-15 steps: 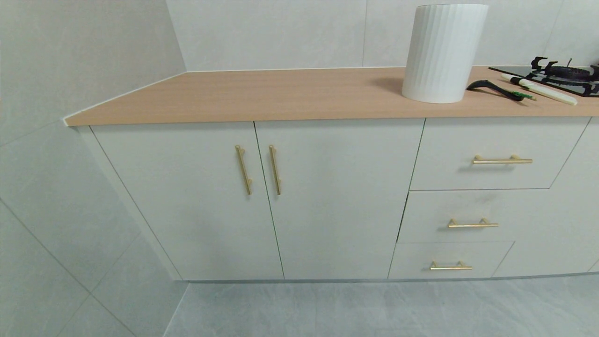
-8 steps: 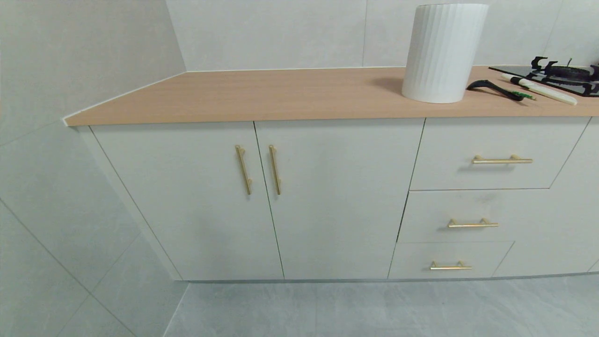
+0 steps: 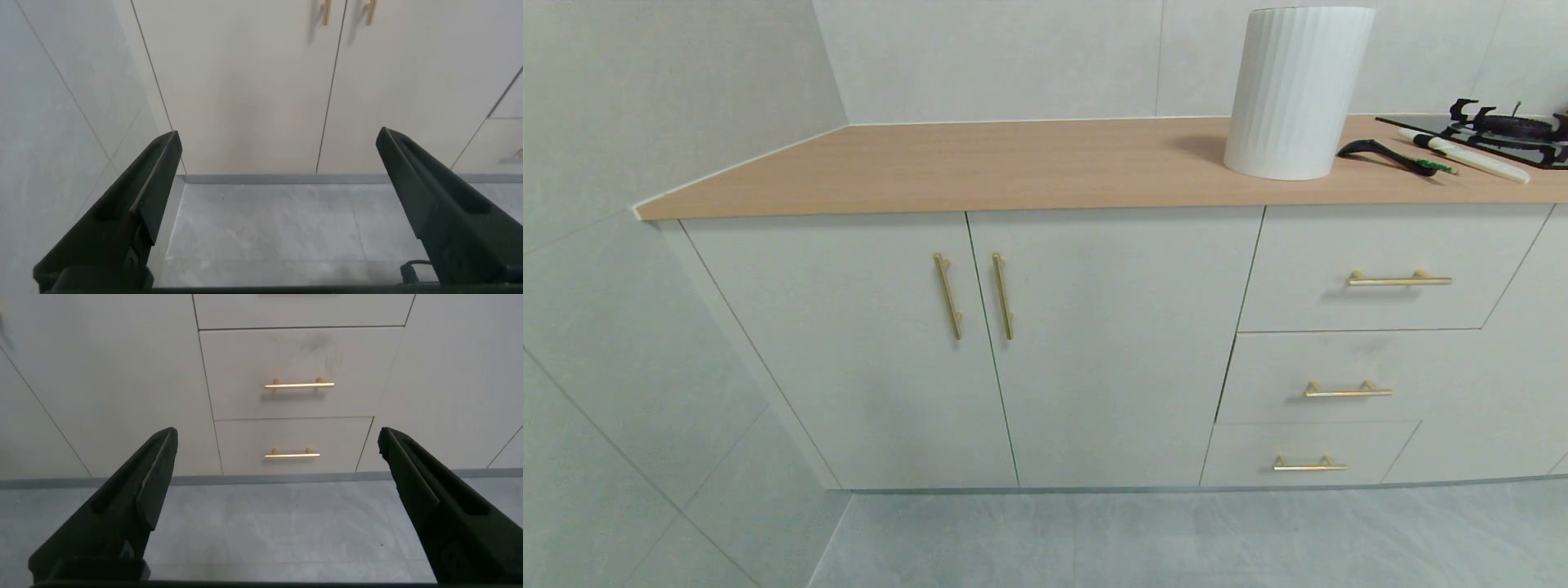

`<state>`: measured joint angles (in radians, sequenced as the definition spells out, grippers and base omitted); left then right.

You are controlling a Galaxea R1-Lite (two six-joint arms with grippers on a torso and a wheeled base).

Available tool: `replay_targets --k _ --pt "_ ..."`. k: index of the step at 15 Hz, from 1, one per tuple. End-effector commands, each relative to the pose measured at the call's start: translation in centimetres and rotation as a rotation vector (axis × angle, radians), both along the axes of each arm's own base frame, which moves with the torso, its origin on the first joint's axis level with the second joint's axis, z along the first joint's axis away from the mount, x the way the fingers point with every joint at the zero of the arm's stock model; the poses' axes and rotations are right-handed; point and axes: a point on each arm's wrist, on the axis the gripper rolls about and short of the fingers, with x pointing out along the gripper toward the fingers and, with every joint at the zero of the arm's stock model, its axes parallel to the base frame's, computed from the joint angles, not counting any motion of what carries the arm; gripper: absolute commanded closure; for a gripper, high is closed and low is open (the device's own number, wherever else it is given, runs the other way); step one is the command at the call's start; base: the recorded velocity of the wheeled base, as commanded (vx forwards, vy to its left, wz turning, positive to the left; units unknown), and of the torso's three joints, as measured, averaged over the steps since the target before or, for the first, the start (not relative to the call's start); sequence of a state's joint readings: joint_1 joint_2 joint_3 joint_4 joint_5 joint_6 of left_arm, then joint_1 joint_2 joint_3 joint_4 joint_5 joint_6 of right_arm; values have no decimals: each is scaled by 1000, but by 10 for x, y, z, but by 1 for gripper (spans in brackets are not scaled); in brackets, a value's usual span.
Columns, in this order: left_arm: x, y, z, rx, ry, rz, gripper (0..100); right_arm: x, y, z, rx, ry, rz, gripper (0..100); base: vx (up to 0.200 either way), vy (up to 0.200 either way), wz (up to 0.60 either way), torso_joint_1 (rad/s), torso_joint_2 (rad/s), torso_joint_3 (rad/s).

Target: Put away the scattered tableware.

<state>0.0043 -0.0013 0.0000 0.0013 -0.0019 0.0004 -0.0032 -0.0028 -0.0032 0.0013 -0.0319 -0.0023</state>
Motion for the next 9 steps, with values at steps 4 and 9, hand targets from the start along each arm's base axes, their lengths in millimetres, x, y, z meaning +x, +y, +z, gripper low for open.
replay_targets --k 4,9 --pt "0 0 0 0 2 1 0 0 0 0 -1 5 0 0 50 0 0 1 3 1" --pt "0 0 0 0 2 1 0 0 0 0 -1 5 0 0 200 0 0 2 4 4"
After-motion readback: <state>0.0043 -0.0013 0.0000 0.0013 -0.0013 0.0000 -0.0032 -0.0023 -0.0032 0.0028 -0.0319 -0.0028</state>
